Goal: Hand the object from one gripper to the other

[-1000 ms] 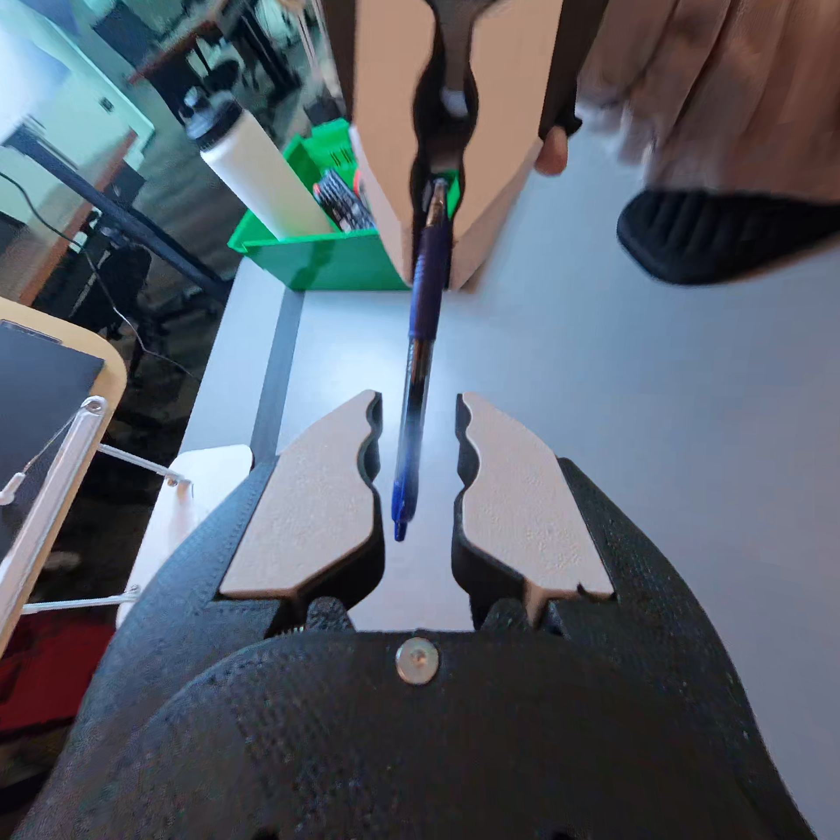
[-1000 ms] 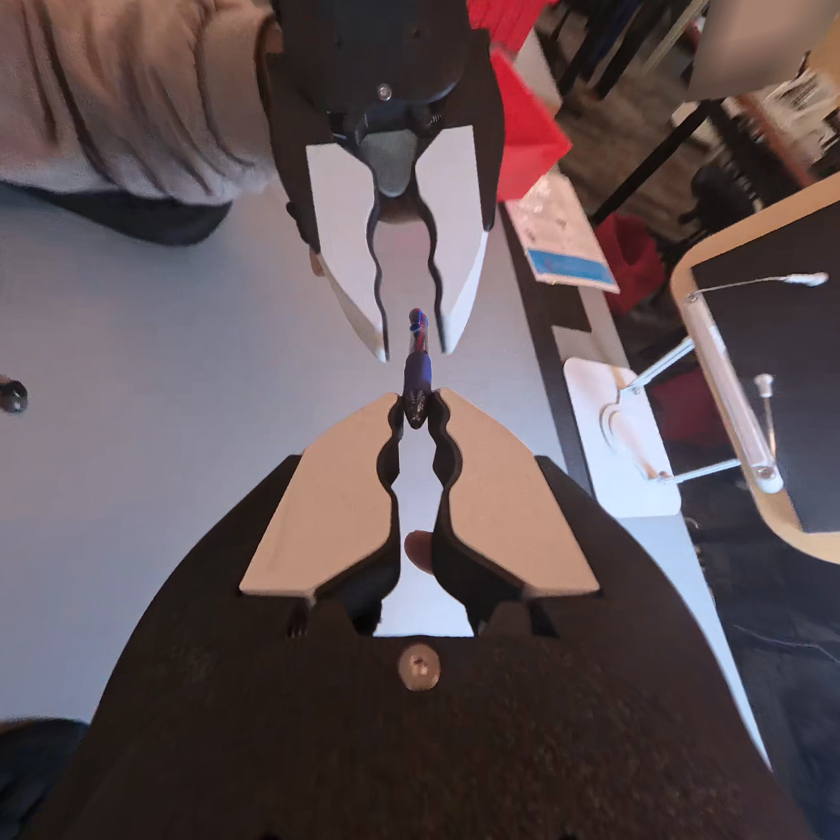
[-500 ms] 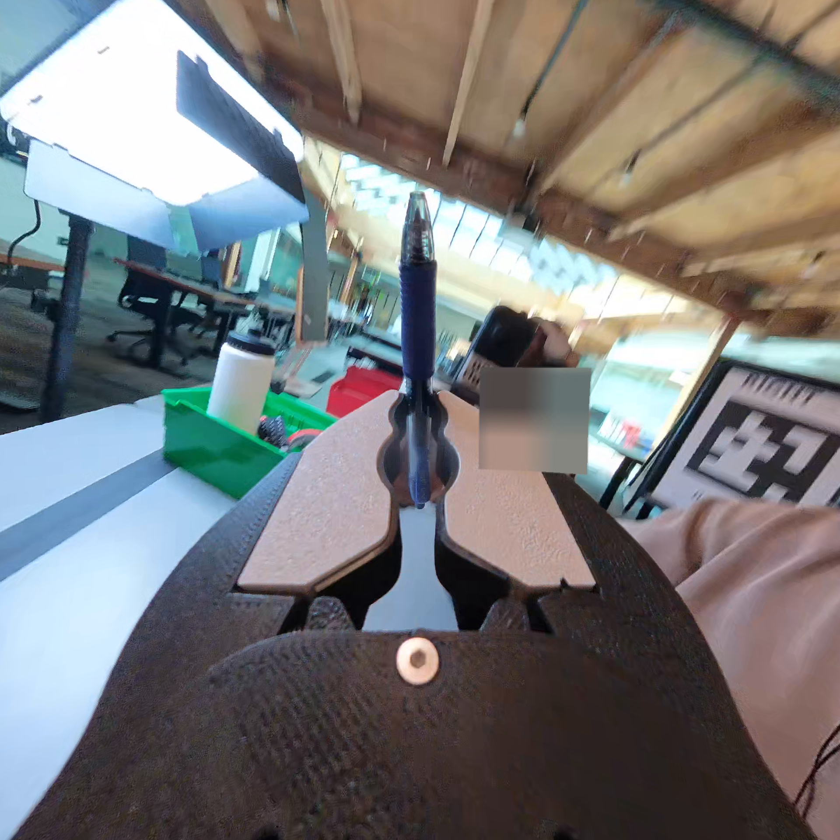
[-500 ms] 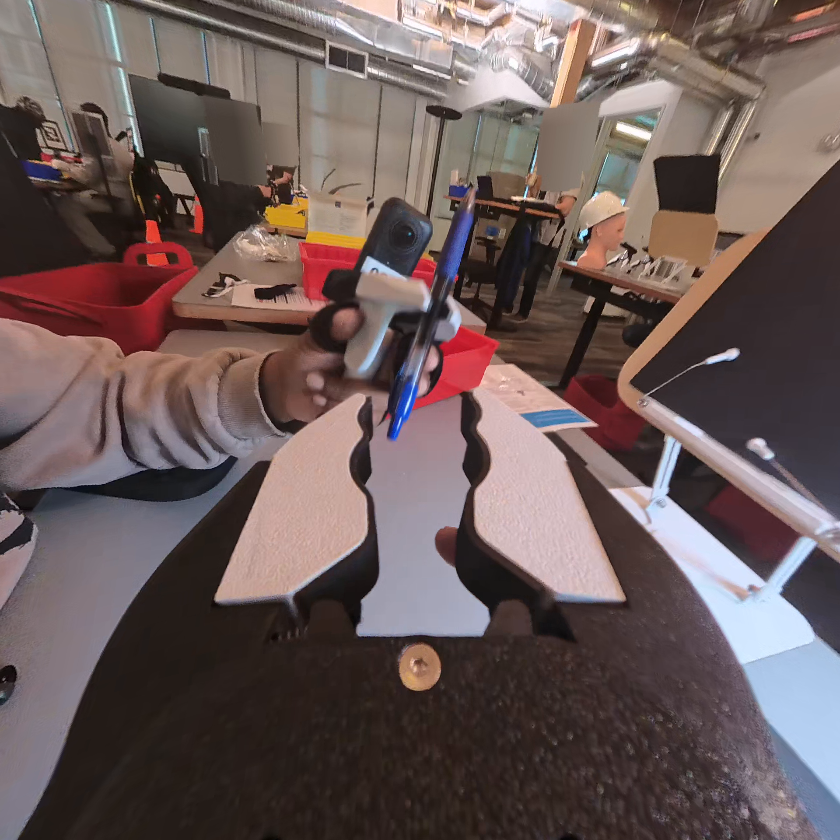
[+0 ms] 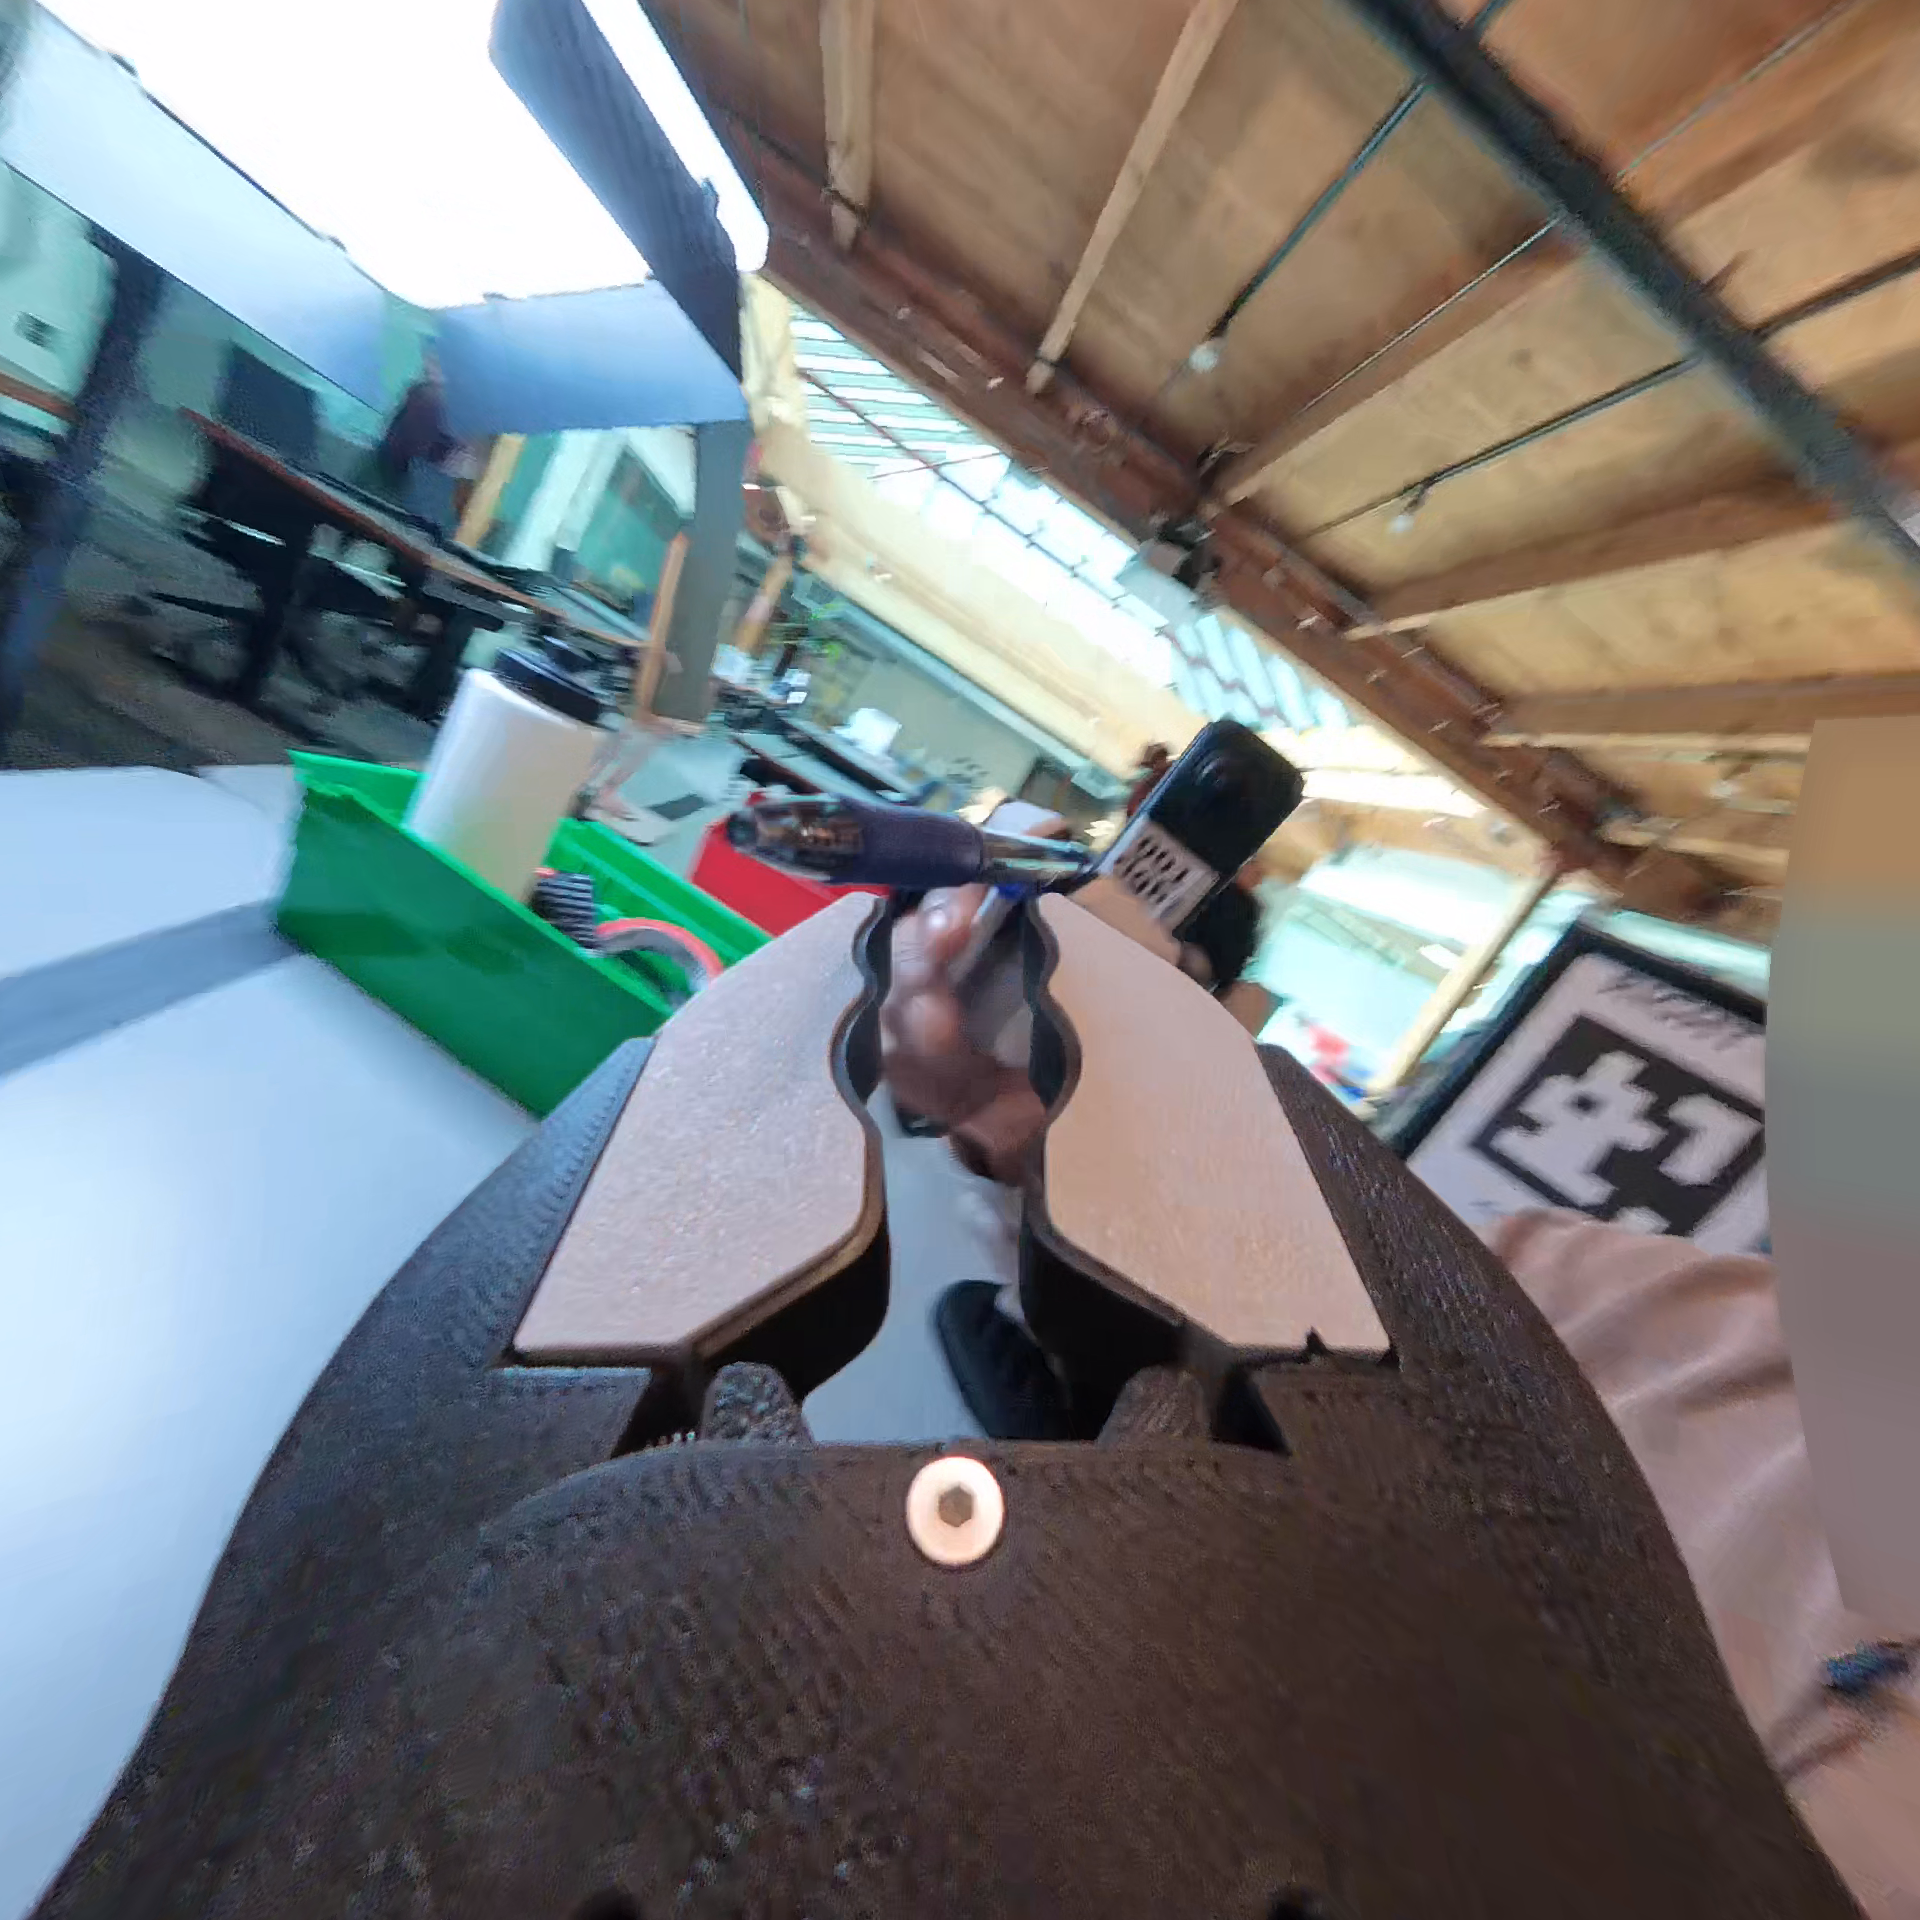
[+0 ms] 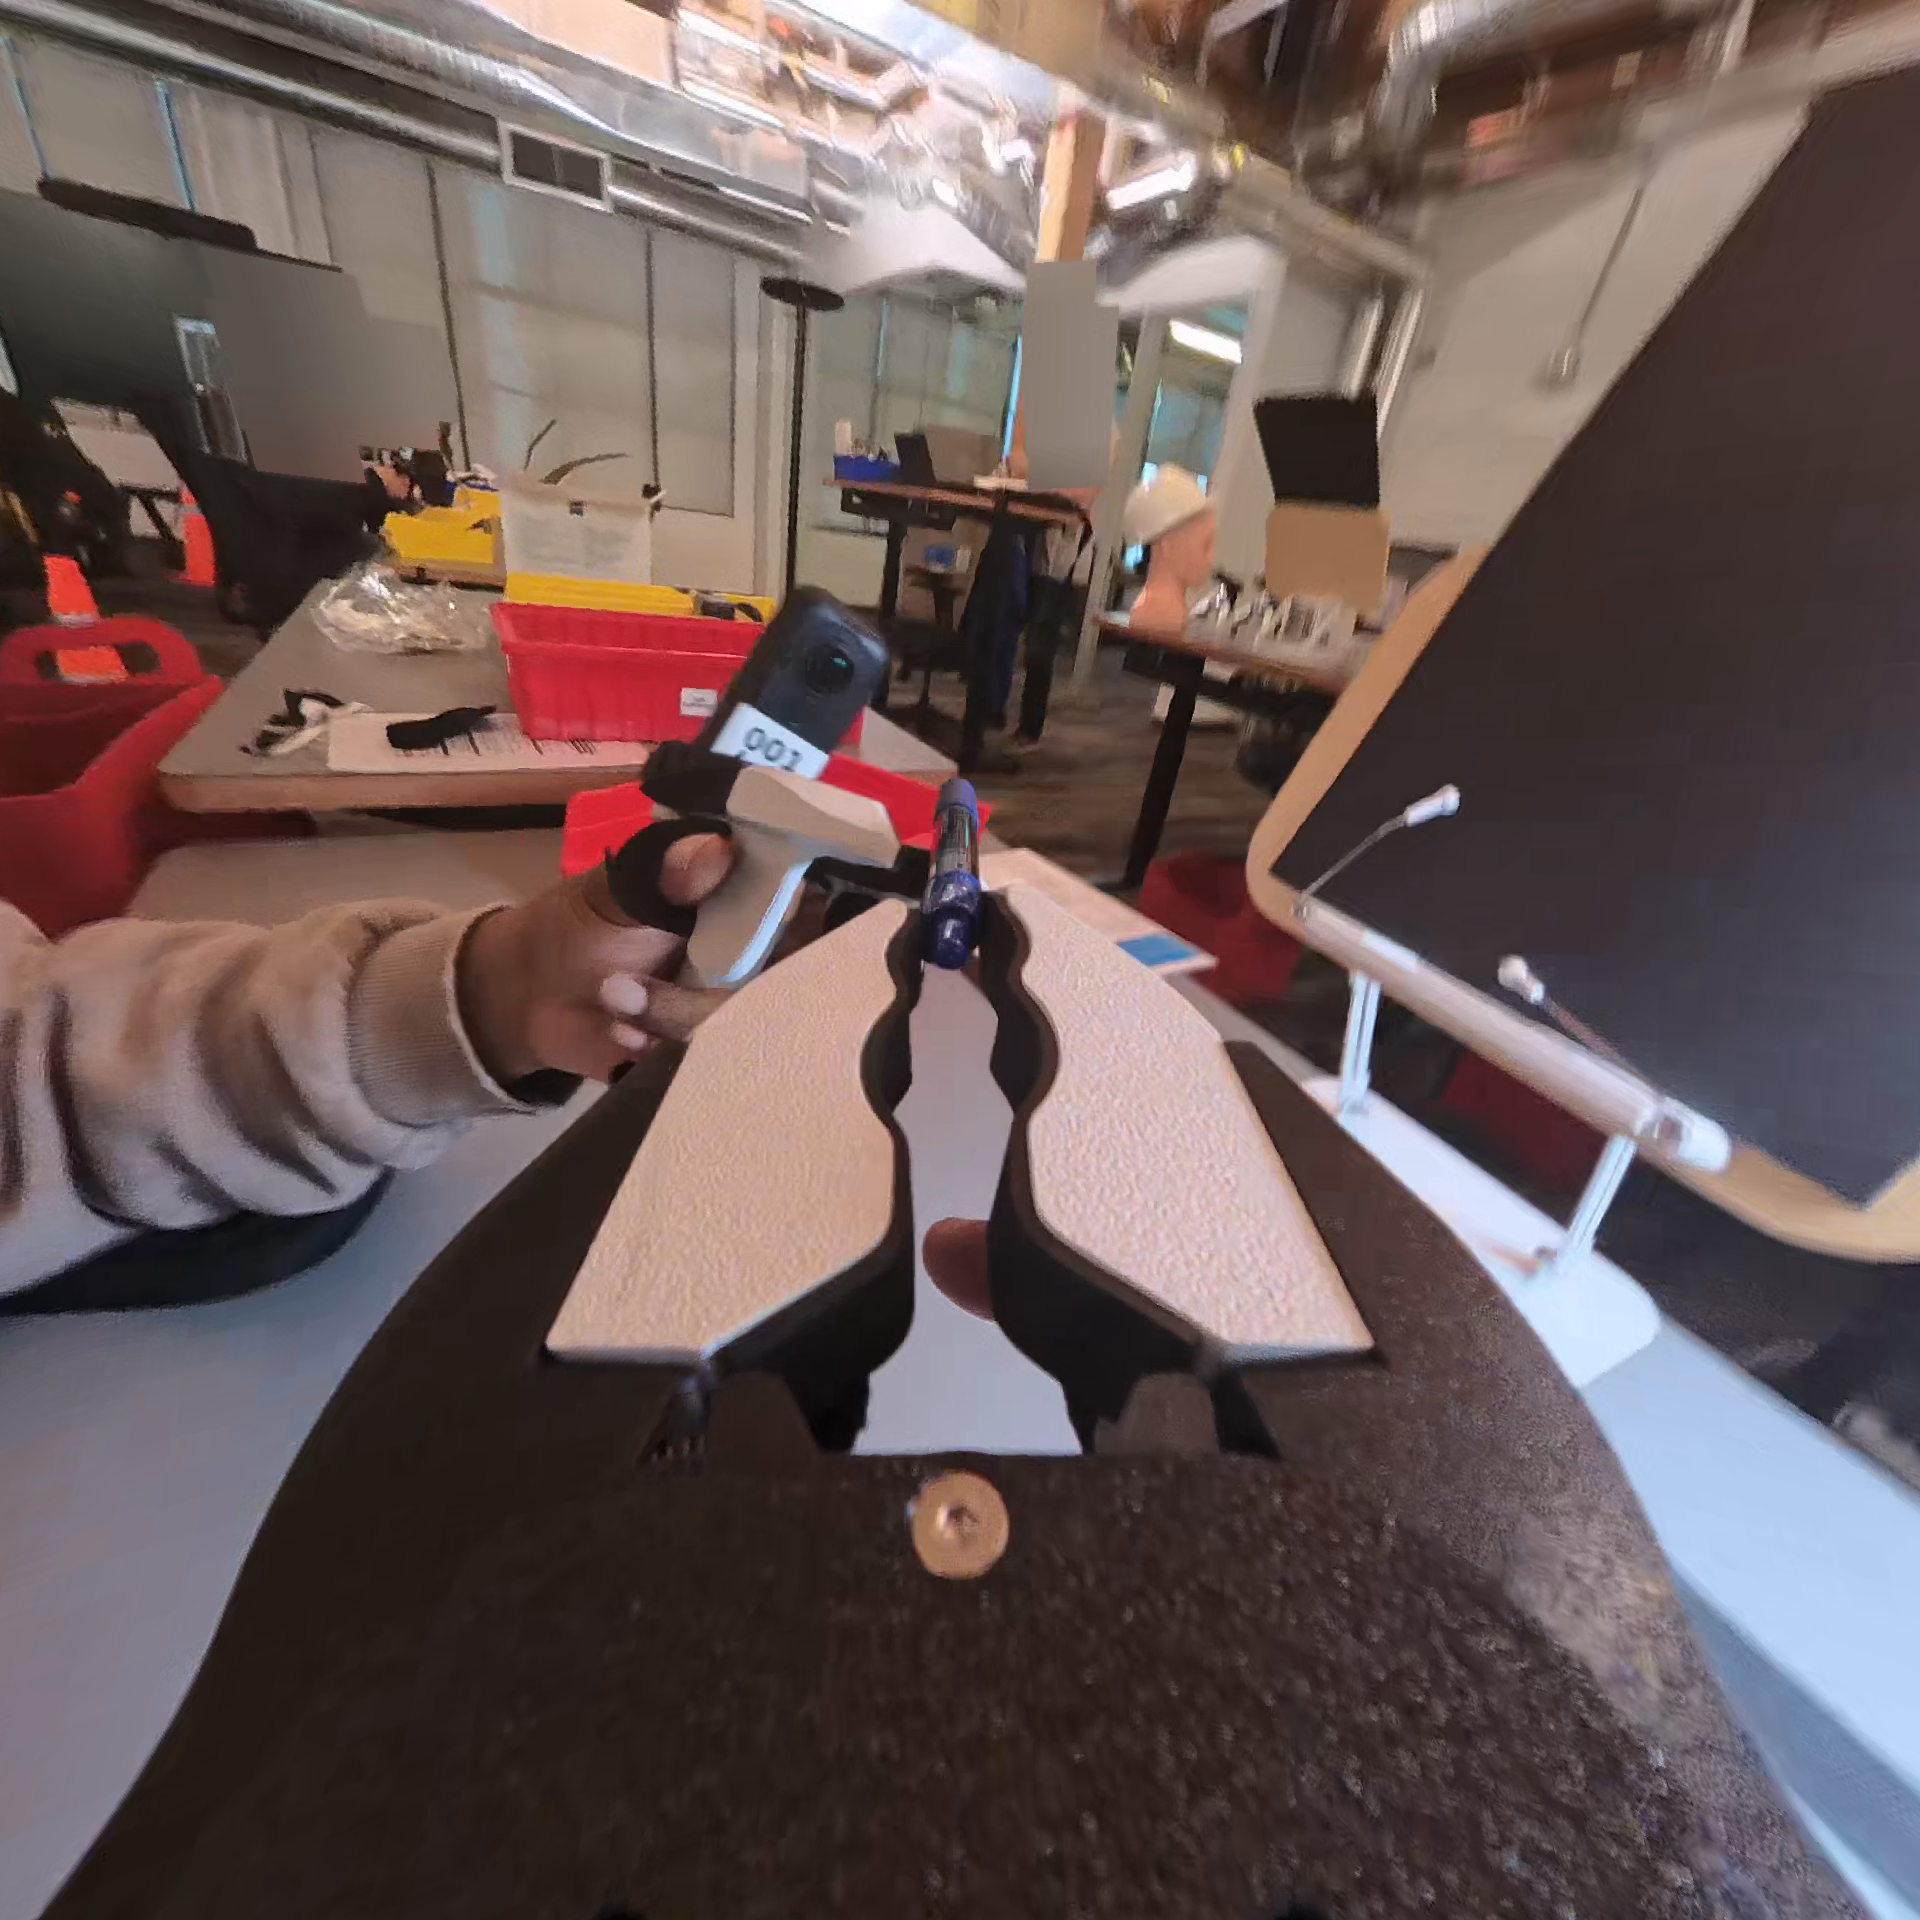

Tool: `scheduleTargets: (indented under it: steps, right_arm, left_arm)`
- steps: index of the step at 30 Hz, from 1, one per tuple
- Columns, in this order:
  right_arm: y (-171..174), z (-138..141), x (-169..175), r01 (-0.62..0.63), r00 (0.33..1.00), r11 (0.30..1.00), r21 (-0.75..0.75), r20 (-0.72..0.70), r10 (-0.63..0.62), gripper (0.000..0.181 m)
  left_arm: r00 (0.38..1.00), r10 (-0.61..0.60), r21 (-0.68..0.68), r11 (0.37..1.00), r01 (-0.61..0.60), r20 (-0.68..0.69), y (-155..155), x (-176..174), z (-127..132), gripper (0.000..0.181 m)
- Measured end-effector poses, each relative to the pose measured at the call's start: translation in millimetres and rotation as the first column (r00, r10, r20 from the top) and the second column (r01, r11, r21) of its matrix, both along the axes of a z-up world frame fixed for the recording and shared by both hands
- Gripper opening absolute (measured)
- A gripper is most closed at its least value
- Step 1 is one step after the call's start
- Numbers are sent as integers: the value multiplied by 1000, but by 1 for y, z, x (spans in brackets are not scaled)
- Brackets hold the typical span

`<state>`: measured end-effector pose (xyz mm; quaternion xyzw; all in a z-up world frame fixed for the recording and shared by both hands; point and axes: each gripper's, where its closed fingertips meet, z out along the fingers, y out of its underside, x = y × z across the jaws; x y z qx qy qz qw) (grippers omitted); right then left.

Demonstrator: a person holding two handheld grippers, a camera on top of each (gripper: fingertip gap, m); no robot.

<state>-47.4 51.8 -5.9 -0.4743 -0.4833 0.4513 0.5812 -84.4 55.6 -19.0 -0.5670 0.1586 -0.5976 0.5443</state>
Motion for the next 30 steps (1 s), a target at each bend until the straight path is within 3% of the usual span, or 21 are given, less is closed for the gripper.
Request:
scheduleTargets:
  steps: [3,5,8,11,14,15,16,17,20,22,24,25,27,28,30]
  right_arm:
    - [18,11,17,33,999,980,-195,-14,-36,10]
    - [28,7,23,47,999,953,-300,23,-42,11]
    - [41,-11,24,105,992,916,-388,102,-71,10]
    - [35,-28,10,72,990,880,-469,138,-7,10]
    - [21,-35,-3,3,990,845,-535,119,72,11]
    - [21,-34,-4,3,992,842,-539,105,64,11]
    - [20,-32,-4,-5,993,845,-535,101,69,12]
    - [19,-27,-3,-32,995,854,-520,69,79,12]
    - [14,10,9,-131,988,923,-363,-119,94,24]
    - [6,25,20,-80,988,991,-106,-139,65,31]
    - [0,27,26,62,992,969,240,-123,-33,34]
    - [-3,23,26,138,989,892,431,-112,-99,34]
    - [-2,-4,14,192,967,617,764,-41,-251,38]
    - [4,-26,5,147,944,487,861,25,-329,46]
    - [13,-60,-12,75,912,369,927,86,-401,56]
  left_arm:
    - [957,219,135,971,-196,-191,12,-19,-4,31]
    - [851,395,280,909,-308,-346,18,-31,-7,36]
    - [548,654,576,744,-340,-522,22,-37,-13,43]
    - [251,728,693,685,-227,-638,31,-28,-40,49]
    - [18,797,791,601,-114,-603,40,-30,-59,28]
    - [-16,800,799,598,-64,-600,40,-29,-64,20]
    - [0,771,771,636,-46,-636,39,-25,-71,11]
    - [82,710,706,704,-77,-699,36,-18,-75,11]
    - [477,355,353,931,-97,-804,14,5,-79,11]
    - [656,138,129,990,-62,-742,2,9,-74,11]
    - [759,-49,-82,997,-6,-649,-6,11,-75,11]
    - [807,-85,-143,990,0,-585,-6,11,-72,11]
    - [855,-189,-277,959,56,-484,-10,17,-75,11]
    - [855,-233,-317,945,85,-464,-12,22,-79,11]
    - [840,-293,-360,924,126,-457,-17,32,-91,11]
